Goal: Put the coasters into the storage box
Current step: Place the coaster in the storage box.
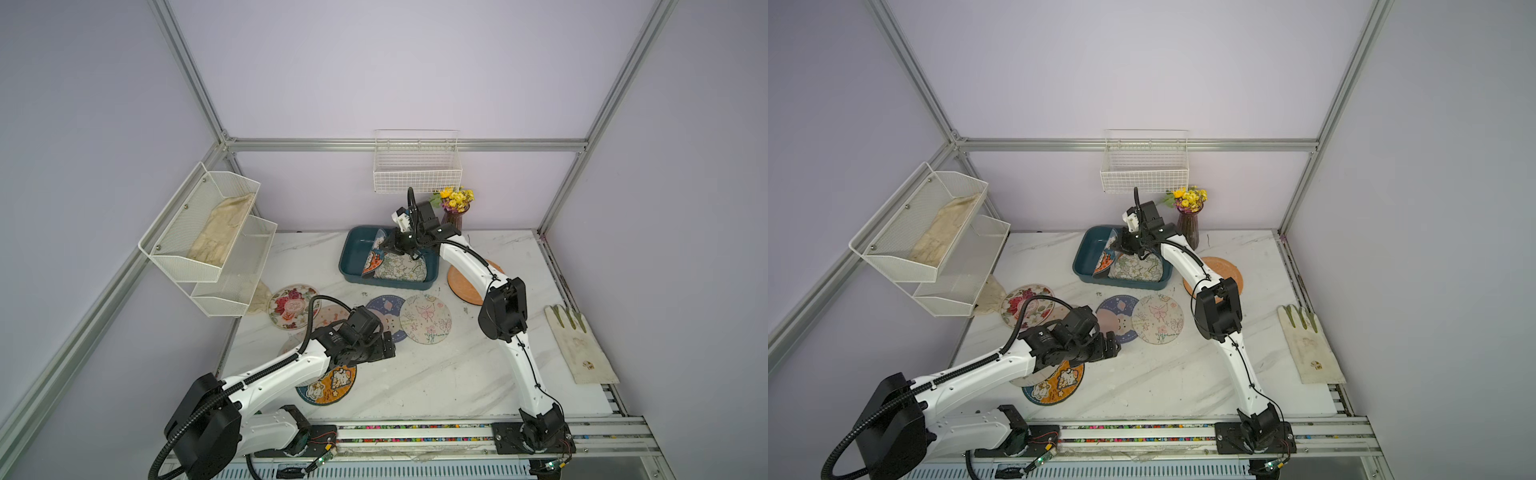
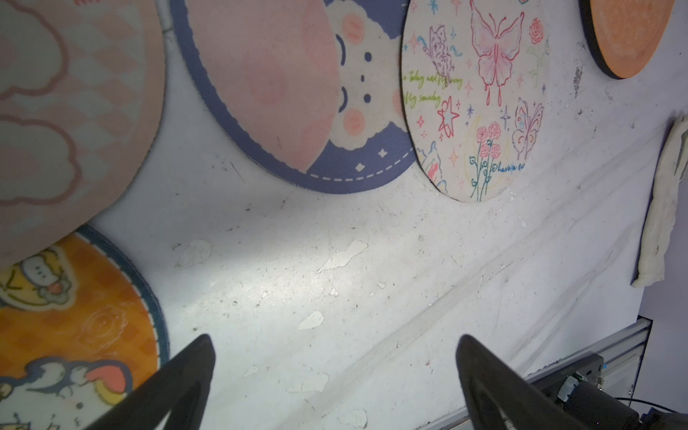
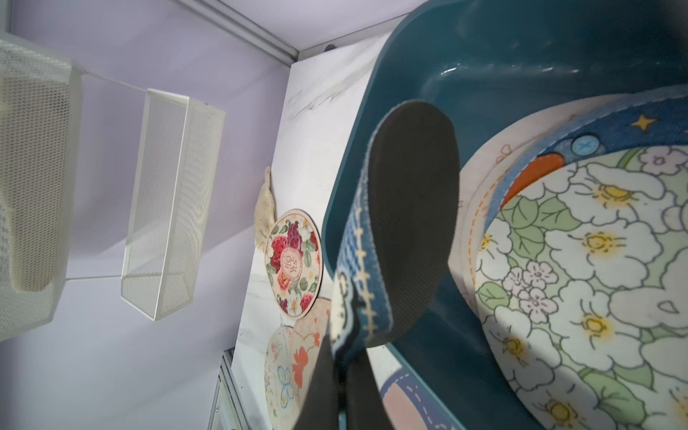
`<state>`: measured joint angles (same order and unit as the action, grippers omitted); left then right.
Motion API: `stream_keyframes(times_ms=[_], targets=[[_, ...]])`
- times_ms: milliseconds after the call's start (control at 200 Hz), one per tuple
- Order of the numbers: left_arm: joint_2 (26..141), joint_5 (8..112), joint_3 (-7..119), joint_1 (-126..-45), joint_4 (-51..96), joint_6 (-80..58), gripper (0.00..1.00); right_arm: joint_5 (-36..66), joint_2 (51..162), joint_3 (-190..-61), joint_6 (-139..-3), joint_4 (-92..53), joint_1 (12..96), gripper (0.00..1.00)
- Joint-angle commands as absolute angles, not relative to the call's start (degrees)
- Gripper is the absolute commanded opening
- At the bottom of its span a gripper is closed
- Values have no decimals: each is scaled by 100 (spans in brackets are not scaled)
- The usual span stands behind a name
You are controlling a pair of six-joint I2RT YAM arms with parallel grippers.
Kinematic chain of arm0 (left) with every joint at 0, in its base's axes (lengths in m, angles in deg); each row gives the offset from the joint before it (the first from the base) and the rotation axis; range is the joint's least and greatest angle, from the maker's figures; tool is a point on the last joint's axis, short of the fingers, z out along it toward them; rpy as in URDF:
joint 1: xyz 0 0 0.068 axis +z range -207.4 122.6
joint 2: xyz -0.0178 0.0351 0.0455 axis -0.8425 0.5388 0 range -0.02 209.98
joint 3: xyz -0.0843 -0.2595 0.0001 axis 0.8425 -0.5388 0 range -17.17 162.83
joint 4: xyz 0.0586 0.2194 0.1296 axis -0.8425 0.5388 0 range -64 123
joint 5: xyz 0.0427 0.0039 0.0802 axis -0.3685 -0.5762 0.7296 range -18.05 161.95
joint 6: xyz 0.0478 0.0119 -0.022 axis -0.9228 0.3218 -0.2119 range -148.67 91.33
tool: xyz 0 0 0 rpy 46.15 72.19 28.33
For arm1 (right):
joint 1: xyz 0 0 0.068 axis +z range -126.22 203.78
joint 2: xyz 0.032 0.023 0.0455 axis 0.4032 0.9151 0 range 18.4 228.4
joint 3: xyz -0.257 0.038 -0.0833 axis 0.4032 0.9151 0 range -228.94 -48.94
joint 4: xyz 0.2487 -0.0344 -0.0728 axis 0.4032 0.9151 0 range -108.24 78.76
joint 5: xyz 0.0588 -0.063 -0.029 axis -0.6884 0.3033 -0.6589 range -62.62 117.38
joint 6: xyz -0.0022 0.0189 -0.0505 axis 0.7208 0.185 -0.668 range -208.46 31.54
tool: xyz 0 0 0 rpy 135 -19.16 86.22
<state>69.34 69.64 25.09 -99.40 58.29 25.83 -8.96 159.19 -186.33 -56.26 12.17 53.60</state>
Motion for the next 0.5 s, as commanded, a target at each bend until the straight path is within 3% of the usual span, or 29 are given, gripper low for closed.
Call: stream_keyframes(times_ms=[0,495], targets=[[6759,7015,2267,-9906,5742,2640,100,-849,15999,-18533,-5335,666,5137,0],[6798,7226,2377,-9906,5799,2706,100,-493,15799,-17331,-5643,1130,4378,0]])
